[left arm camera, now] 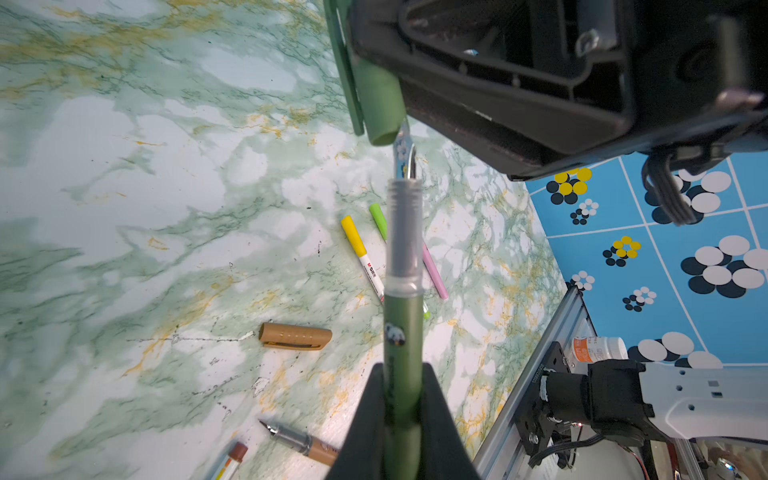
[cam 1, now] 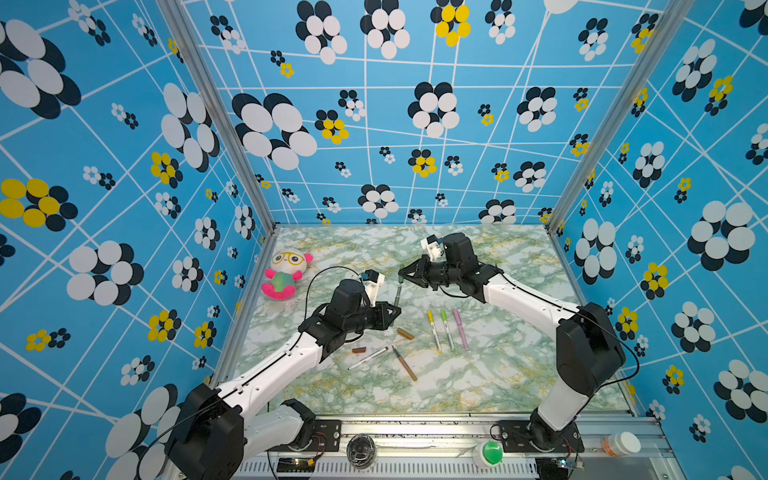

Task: Insert the pens into the pen caps
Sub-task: 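Lower the green cap with the right gripper onto the fountain pen nib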

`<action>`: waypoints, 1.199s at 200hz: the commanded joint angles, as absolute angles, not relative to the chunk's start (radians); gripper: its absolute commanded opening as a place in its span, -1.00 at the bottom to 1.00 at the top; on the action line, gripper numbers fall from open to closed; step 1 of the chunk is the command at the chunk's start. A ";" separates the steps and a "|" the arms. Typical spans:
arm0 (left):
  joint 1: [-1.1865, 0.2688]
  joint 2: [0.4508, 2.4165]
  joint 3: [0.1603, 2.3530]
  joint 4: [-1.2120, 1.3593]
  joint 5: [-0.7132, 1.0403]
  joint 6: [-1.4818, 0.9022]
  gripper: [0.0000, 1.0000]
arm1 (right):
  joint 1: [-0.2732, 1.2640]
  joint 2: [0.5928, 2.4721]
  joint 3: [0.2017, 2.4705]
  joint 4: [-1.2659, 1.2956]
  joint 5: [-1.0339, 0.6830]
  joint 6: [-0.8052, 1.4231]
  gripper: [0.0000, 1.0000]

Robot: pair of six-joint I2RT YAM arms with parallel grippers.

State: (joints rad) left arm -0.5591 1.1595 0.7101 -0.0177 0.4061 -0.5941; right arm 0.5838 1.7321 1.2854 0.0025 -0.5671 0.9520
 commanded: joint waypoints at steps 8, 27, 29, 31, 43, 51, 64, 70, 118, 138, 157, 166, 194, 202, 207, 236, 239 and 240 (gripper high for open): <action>-0.567 1.147 0.736 0.000 0.388 -0.601 -1.00 | 0.601 1.684 1.308 -0.035 -0.577 0.897 -1.00; -0.567 1.147 0.735 0.000 0.385 -0.601 -1.00 | 0.604 1.676 1.309 -0.035 -0.581 0.894 -1.00; -0.567 1.148 0.735 -0.001 0.385 -0.600 -1.00 | 0.604 1.675 1.310 -0.035 -0.581 0.894 -1.00; -0.567 1.148 0.734 -0.001 0.384 -0.601 -1.00 | 0.604 1.674 1.310 -0.035 -0.580 0.893 -1.00; -0.566 1.149 0.735 0.000 0.384 -0.601 -1.00 | 0.604 1.668 1.311 -0.035 -0.580 0.894 -1.00; -0.567 1.150 0.735 0.000 0.385 -0.601 -1.00 | 0.604 1.665 1.312 -0.036 -0.575 0.894 -1.00; -0.567 1.151 0.735 0.000 0.388 -0.601 -1.00 | 0.604 1.659 1.312 -0.038 -0.562 0.897 -1.00; -0.568 1.151 0.735 0.001 0.390 -0.601 -1.00 | 0.603 1.657 1.314 -0.037 -0.558 0.897 -1.00; -0.570 1.150 0.727 0.000 0.397 -0.602 -1.00 | 0.604 1.679 1.350 -0.040 -0.557 0.905 -1.00; -0.572 1.146 0.728 0.001 0.394 -0.603 -1.00 | 0.604 1.686 1.354 -0.041 -0.562 0.905 -1.00; -0.572 1.143 0.728 0.002 0.390 -0.604 -1.00 | 0.606 1.683 1.349 -0.048 -0.563 0.898 -1.00; -0.573 1.143 0.727 0.003 0.390 -0.604 -1.00 | 0.607 1.681 1.346 -0.057 -0.563 0.891 -1.00; -0.574 1.144 0.727 0.008 0.391 -0.605 -1.00 | 0.609 1.677 1.333 -0.081 -0.546 0.869 -1.00; -0.575 1.145 0.728 0.006 0.391 -0.606 -1.00 | 0.611 1.675 1.329 -0.084 -0.539 0.864 -1.00; -0.575 1.143 0.727 0.006 0.390 -0.605 -1.00 | 0.610 1.674 1.326 -0.086 -0.535 0.861 -1.00; -0.575 1.137 0.729 -0.002 0.390 -0.602 -1.00 | 0.610 1.669 1.327 -0.098 -0.519 0.843 -1.00; -0.575 1.137 0.728 -0.002 0.390 -0.603 -1.00 | 0.610 1.669 1.328 -0.099 -0.518 0.842 -1.00; -0.575 1.137 0.729 -0.002 0.390 -0.602 -1.00 | 0.610 1.670 1.328 -0.100 -0.518 0.841 -1.00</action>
